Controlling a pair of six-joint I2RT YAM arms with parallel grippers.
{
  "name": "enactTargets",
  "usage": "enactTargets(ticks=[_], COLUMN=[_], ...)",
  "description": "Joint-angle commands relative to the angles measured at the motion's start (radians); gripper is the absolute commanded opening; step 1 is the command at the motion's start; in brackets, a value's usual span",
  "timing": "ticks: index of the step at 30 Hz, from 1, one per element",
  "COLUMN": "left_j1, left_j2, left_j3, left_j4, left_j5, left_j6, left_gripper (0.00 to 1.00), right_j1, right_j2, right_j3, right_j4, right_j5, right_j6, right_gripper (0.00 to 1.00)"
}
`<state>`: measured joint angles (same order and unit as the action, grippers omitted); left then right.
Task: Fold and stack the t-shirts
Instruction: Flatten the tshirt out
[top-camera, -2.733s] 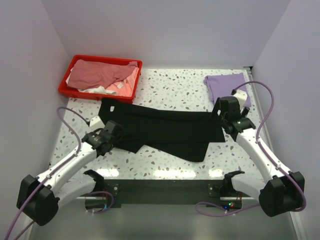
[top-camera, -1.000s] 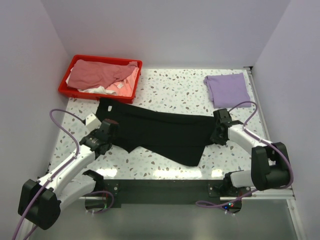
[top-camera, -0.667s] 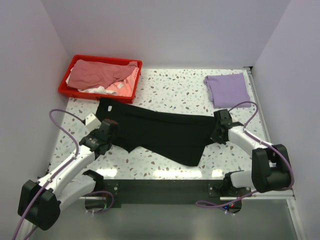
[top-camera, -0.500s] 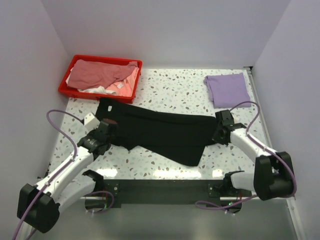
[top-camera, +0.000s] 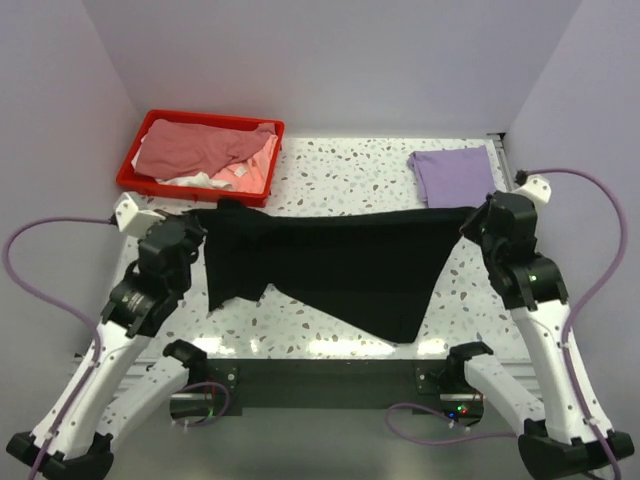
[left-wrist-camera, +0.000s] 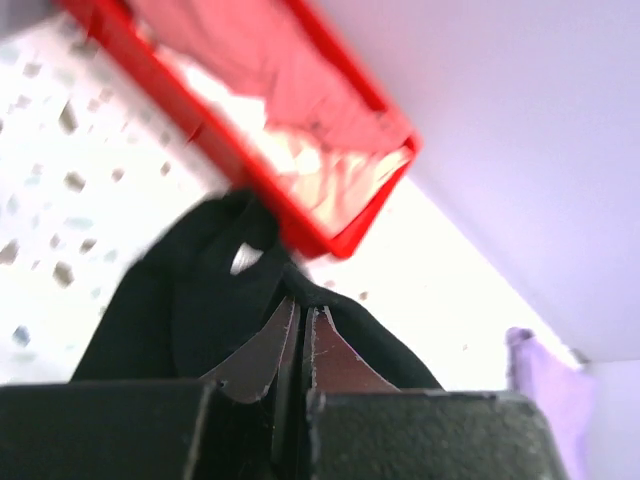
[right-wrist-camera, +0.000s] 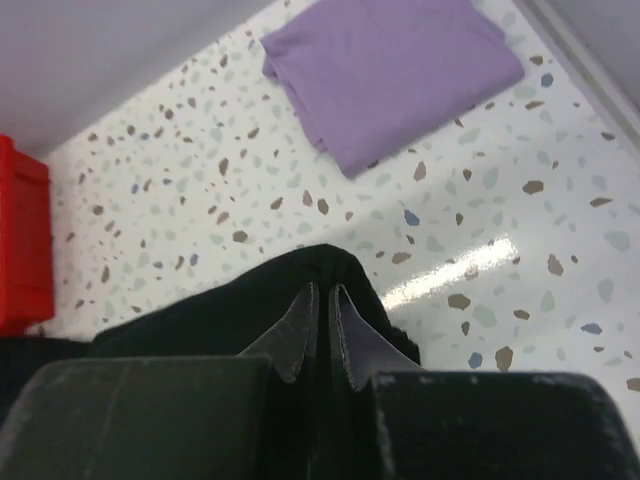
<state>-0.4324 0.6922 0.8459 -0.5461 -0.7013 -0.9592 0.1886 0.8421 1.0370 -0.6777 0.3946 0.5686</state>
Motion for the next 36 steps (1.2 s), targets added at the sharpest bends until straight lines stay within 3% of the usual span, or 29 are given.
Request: enactTargets(ticks=[1,5,11,17,25,31,36], left_j1=[0.007,0.007,0.007,0.006,0.007,0.007,0.007], left_j2=[-0.097,-0.155,-0.137,-0.086,-0.024,0.075,0.189], left_j3=[0.1,0.175,0.408,0.666,0.884,1.024,1.015], left_j4=[0.124,0.242,0.308,0.31,0.313,0.299,0.301], left_j5=[-0.087,-0.034,0.057,0.218,0.359,0.408,0.294], left_j6=[0.112,0.215,0.358,0.47,0.562,0.6,0.663], left_gripper=[0.0,0.0,0.0,0.0,0.0,0.0,0.0], right_j1=[-0.005,-0.006,-0.006,-0.005,-0.006,-0.006,-0.006], right_j2=[-0.04,-0.063,-0.113,-0.115,-0.101,-0.089,-0.055], right_j3=[0.134,0.27,0.445,0.635,0.863,0.887,0.815], right_j4=[-0.045,-0.086,-0.077,-0.125,-0.194,-0.2,-0.183], right_j5=[0.067,0.064,0.006,-0.037,-0.034,-0.039,0.019], right_j6=[-0.041,-0.064,-0.107,-0.128,-0.168,-0.174,-0.19], right_gripper=[0.0,0.0,0.0,0.0,0.0,0.0,0.0])
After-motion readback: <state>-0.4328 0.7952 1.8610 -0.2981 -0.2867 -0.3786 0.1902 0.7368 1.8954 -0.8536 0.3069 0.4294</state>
